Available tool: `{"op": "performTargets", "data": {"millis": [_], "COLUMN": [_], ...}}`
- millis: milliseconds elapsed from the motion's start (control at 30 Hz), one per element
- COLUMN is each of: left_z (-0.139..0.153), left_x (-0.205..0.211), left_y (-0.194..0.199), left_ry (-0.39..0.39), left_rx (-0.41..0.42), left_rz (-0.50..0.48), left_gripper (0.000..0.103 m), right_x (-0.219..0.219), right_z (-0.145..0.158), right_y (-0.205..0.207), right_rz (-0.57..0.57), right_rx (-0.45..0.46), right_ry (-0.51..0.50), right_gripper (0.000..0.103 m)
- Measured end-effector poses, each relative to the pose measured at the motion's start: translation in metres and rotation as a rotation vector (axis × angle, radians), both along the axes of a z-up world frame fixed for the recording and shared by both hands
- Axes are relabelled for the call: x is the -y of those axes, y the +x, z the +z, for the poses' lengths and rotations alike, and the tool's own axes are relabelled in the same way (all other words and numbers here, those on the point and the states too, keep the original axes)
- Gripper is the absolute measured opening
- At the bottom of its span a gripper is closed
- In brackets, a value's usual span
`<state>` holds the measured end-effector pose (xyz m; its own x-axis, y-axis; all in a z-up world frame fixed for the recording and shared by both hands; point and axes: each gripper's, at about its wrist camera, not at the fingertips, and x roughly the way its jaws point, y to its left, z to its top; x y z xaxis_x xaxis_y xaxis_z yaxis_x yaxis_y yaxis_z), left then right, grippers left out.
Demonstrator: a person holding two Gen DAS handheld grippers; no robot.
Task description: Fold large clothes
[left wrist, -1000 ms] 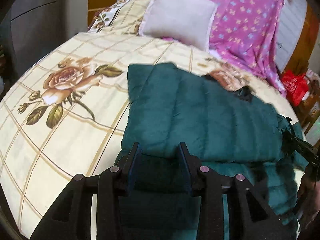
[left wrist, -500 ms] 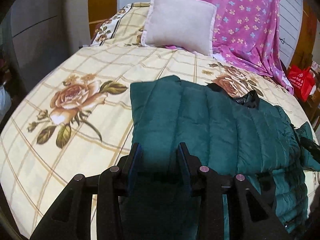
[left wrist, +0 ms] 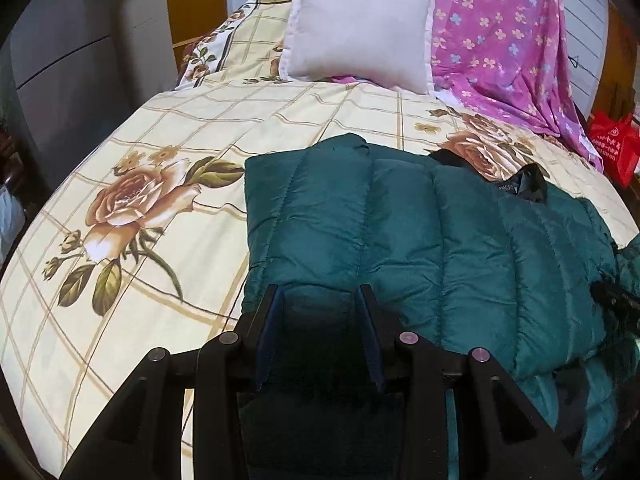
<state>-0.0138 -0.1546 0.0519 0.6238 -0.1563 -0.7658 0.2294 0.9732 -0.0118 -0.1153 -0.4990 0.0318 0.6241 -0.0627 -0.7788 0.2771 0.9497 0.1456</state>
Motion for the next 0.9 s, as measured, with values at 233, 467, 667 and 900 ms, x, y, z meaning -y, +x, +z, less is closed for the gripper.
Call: {"op": "performTargets", "data": {"millis": [233, 467, 667, 900], "left_z": [0.001, 0.008, 0.021, 0.026], "left_x": [-0.001, -0.004, -0.011, -0.006], "left_y": [0.0, -0.005, -0.011, -0.019], "left_ry": [-0.014, -0.038, -0.075, -0.079], "left_rx": [-0.011, -0.009, 0.011, 0.025], "left_rz": [0.008, 0.019, 0.03, 0.005], "left_gripper": [0.018, 0.018, 0.018, 0.018], "right_x": [-0.009, -0.016, -0.016, -0.025], "right_z": [0.016, 0.026, 0.002, 0.027], "right_y": [-0.009, -0.035, -0.035, -0.048], "right_rz": [0.001, 0.025, 0.021, 0.025], "right_rx": [-0.013, -0.013, -0.047, -0.01], "right_ry": [-0.045, -0.07, -0.068, -0.068], "right_gripper": [0.056, 0.057, 0.057, 0.057]}}
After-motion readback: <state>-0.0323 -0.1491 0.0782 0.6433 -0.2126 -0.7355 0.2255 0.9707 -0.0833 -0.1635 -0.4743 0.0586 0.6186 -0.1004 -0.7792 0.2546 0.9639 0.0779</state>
